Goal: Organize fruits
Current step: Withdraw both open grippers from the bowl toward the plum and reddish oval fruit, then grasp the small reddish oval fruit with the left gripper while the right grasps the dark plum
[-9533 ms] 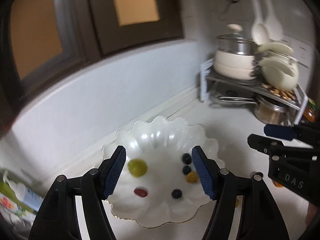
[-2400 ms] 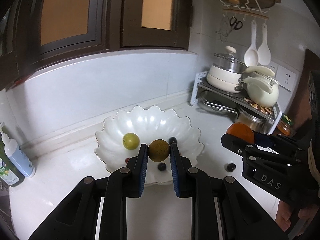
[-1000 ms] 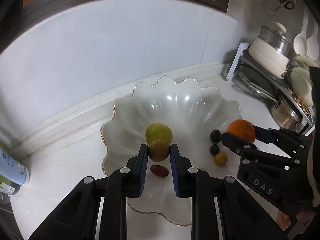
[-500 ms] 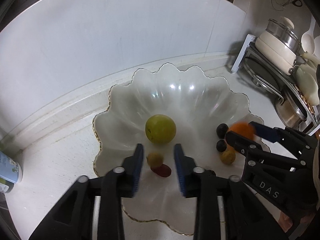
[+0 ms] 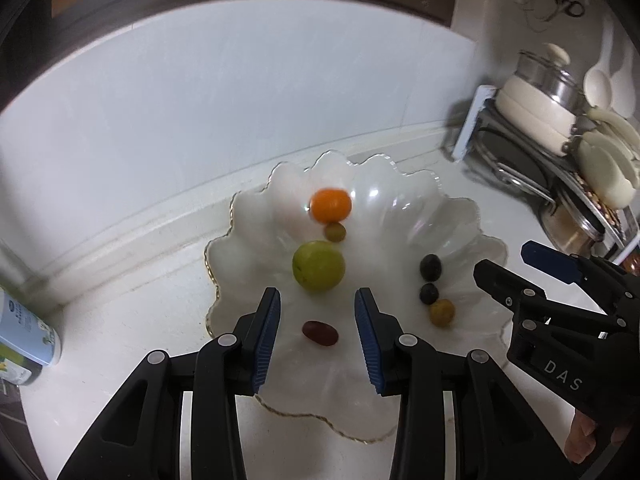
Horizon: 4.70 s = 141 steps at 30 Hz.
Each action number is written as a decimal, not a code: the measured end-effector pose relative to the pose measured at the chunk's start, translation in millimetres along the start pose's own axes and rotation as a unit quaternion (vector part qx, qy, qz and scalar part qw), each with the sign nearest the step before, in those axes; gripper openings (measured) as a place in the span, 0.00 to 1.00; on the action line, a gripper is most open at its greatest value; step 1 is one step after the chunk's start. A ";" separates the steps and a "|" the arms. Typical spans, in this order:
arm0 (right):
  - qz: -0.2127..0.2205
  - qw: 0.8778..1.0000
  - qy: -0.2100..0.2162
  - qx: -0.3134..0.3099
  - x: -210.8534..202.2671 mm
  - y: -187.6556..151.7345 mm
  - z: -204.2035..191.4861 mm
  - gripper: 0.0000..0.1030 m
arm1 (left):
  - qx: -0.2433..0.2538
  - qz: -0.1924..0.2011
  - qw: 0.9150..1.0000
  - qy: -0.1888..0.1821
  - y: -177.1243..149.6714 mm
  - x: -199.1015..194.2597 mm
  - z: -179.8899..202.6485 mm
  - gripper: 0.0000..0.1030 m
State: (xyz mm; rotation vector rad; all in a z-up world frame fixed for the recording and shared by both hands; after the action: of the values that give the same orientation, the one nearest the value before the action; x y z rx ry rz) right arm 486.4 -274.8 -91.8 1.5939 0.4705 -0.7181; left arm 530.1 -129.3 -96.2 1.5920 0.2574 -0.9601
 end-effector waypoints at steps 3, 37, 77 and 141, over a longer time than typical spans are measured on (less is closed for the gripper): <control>0.010 1.000 0.003 0.006 -13.1 -1.1 1.3 0.57 | 0.009 0.015 1.000 -0.002 2.0 -14.7 5.9 0.37; 0.105 0.992 -0.047 0.048 -160.3 -51.6 73.0 0.57 | 0.052 0.084 0.993 -0.071 -26.2 -123.1 101.7 0.39; 0.056 0.997 -0.010 0.056 -185.9 -137.4 138.7 0.57 | 0.060 0.032 0.996 -0.066 -111.3 -137.0 188.9 0.40; -0.028 0.994 0.091 -0.052 -36.1 -159.9 145.5 0.56 | 0.017 -0.021 0.998 -0.053 -177.7 -18.4 237.3 0.33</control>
State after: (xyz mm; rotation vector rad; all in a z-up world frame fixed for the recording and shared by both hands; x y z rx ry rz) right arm 327.3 -389.6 -189.6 1.5597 0.6767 -0.5835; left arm 301.9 -287.6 -201.6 1.5673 0.2025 -1.0825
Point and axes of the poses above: each gripper's, at about its wrist camera, not at the fingertips, and x roughly the way its jaws point, z to its right, y to its top, the point moved 4 cm from there along x, roughly the way its jaws point, and after that the axes turned 6 degrees about z, right-handed, at the moved point
